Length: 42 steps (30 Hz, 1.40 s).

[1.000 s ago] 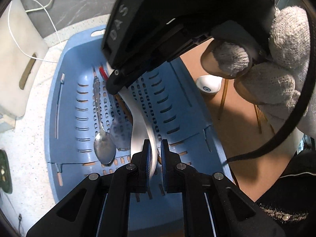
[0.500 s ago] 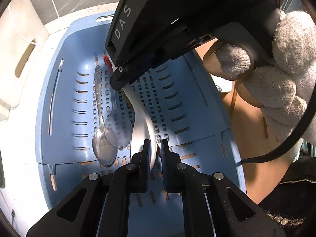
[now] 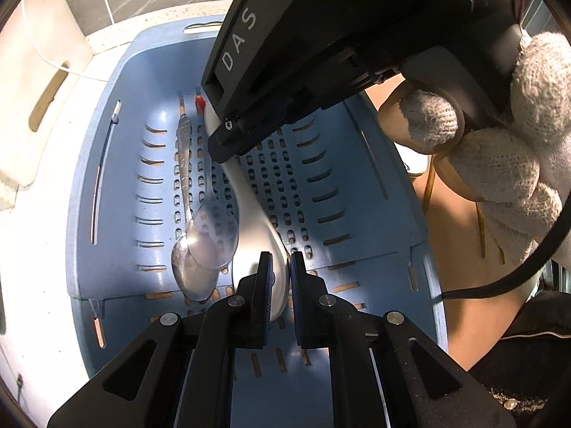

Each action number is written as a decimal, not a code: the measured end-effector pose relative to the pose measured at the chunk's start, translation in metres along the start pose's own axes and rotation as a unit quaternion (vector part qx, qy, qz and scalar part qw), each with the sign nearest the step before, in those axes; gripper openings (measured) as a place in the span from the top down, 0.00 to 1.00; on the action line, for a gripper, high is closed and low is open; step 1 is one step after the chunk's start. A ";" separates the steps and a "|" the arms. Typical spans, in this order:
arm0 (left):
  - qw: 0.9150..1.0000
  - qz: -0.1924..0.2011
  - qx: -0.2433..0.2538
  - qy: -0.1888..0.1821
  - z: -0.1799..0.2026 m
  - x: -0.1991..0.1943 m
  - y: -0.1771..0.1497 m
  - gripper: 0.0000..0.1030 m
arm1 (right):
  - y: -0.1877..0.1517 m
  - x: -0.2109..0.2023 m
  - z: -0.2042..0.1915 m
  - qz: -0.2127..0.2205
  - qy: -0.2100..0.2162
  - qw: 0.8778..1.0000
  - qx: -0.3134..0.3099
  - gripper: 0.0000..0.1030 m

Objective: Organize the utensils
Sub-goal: 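Lower the white spoon into the basket and open both tools, then move both tools back over the utensil pile on the board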

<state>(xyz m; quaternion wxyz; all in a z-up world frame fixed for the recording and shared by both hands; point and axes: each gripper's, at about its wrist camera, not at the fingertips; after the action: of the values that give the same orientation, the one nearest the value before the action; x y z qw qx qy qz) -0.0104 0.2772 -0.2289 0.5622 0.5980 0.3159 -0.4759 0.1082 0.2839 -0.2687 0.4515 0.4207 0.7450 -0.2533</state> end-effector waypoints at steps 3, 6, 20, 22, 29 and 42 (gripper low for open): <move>1.000 0.001 -0.003 0.002 0.000 -0.005 0.001 0.91 | -0.001 -0.005 -0.001 0.007 -0.001 1.000 -0.004 0.82; 1.000 0.002 -0.004 0.005 0.001 -0.010 0.001 0.91 | -0.003 -0.013 -0.001 0.017 -0.001 1.000 -0.011 0.79; 0.999 0.034 0.000 0.018 0.014 -0.047 0.000 0.85 | -0.037 -0.106 0.032 0.108 0.014 0.994 -0.025 0.71; 0.999 0.041 0.002 0.017 0.019 -0.053 0.002 0.84 | -0.043 -0.122 0.043 0.126 0.016 0.992 -0.023 0.69; 0.998 0.059 0.007 0.010 0.036 -0.058 0.014 0.72 | -0.072 -0.172 0.083 0.179 0.027 0.983 -0.009 0.49; 0.996 0.069 0.055 -0.019 0.093 -0.045 0.038 0.72 | -0.136 -0.225 0.137 0.244 0.023 0.969 -0.028 0.23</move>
<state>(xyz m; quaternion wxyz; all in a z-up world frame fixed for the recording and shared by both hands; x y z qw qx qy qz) -0.0113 0.1870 -0.1647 0.5654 0.6393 0.2366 -0.4643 0.1089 0.0203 -0.1340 0.4939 0.5826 0.6369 -0.1049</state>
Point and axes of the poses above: each gripper's, at about its wrist camera, not at the fingertips, and x roughly the way its jaws point, z to its right, y to its top, and after that the axes turned 9 degrees about x, right-handed
